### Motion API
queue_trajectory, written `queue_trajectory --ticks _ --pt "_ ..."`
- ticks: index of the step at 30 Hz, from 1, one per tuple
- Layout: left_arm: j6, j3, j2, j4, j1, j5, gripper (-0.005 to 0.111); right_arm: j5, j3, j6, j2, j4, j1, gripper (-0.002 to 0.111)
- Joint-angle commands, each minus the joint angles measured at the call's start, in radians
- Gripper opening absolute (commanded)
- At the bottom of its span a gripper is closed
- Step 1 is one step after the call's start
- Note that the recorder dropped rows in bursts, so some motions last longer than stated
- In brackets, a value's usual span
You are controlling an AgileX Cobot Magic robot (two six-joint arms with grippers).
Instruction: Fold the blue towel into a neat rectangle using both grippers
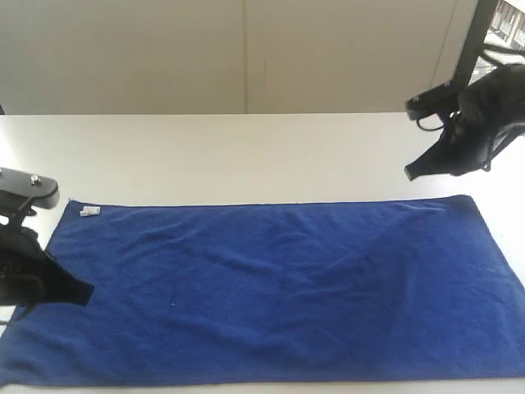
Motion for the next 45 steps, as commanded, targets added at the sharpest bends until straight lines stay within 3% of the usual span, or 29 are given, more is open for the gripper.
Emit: queue_trajectory --ticks 1,4,8,11,15,23,30,37,40,42,45 --pt "0.002 -0.061 -0.098 -0.006 0.001 0.064 0.000 0.047 0.000 0.008 -0.118 0.027 -0.006 0.000" --pt "0.002 -0.076 -0.206 0.004 0.001 0.099 0.000 0.124 0.002 0.008 -0.183 0.074 -0.006 0.000" --pt "-0.006 -0.076 -0.486 0.063 0.001 0.227 0.000 0.191 0.092 0.008 -0.317 0.105 -0.006 0.000" --pt "-0.128 -0.076 -0.710 0.215 0.001 0.290 0.000 0.146 0.244 0.016 -0.459 0.120 -0.006 0.000" --pt "-0.271 -0.076 -0.873 0.356 0.001 0.311 0.000 0.099 0.379 0.052 -0.577 0.122 -0.006 0.000" --pt "-0.282 -0.027 -1.204 0.435 0.001 0.468 0.000 0.059 0.546 0.052 -0.677 0.105 -0.006 0.000" --pt "-0.282 0.097 -1.298 0.377 0.001 0.514 0.000 -0.036 0.586 0.055 -0.653 0.080 -0.006 0.000" --pt "-0.282 0.206 -1.298 0.303 0.001 0.411 0.000 0.014 0.521 0.045 -0.510 0.085 -0.086 0.000" --pt "-0.282 0.208 -1.298 0.303 0.001 0.386 0.000 0.069 0.461 -0.213 -0.431 0.335 -0.152 0.000" --pt "-0.282 0.208 -1.298 0.303 0.001 0.386 0.000 0.235 0.377 -0.648 -0.335 0.771 -0.216 0.000" --pt "-0.282 0.208 -1.298 0.303 0.001 0.386 0.000 0.237 0.339 -0.713 -0.282 0.807 -0.238 0.000"
